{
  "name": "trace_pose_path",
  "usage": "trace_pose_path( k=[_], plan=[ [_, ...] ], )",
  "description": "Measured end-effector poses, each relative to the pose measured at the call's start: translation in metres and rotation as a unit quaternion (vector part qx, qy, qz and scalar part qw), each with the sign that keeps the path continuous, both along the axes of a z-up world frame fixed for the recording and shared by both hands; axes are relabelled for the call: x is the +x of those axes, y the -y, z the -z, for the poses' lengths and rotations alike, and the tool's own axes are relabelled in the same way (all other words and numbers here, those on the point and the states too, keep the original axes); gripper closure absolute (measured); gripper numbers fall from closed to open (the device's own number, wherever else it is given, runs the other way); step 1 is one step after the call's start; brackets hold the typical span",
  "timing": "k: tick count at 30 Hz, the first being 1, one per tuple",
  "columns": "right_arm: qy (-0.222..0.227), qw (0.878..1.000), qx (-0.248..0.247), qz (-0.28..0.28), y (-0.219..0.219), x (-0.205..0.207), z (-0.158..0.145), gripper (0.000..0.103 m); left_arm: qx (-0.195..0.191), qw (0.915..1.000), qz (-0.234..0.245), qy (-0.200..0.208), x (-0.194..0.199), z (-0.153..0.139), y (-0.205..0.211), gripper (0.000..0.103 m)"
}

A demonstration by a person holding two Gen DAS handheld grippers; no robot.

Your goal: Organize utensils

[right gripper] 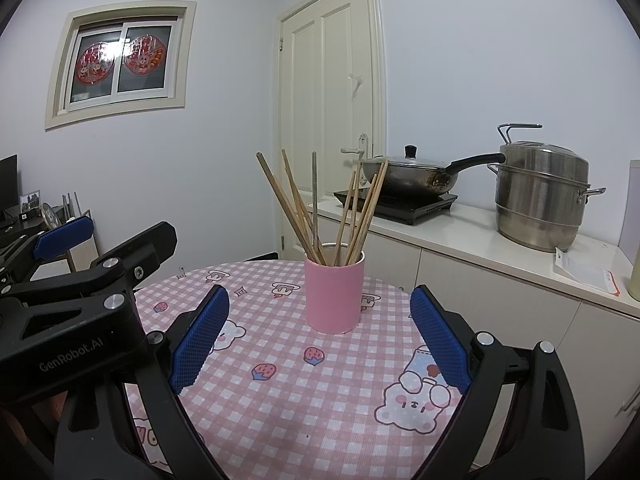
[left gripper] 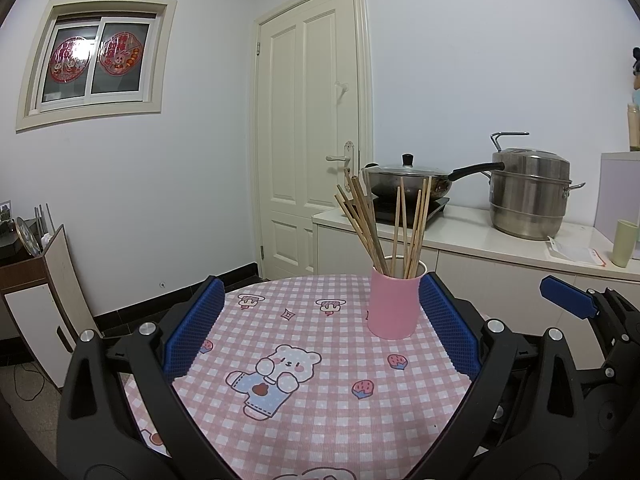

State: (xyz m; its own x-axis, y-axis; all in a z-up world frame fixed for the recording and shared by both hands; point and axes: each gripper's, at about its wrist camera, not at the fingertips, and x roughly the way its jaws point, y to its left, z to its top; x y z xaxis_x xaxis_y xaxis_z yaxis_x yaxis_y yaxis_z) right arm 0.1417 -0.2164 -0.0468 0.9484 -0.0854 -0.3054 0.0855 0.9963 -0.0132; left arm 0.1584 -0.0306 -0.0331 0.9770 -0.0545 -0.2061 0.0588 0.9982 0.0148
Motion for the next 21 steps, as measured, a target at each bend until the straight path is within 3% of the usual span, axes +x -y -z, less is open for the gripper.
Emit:
trace_pose_path(
  k=[21],
  plan=[
    [-0.005, 1.000, 0.001, -0.001, 0.0006, 0.0042, 0.0027, 0.015, -0.003, 1.0000, 0.000, -0.009, 0.0066, 0.0033, -0.0027, 0.007]
  ],
)
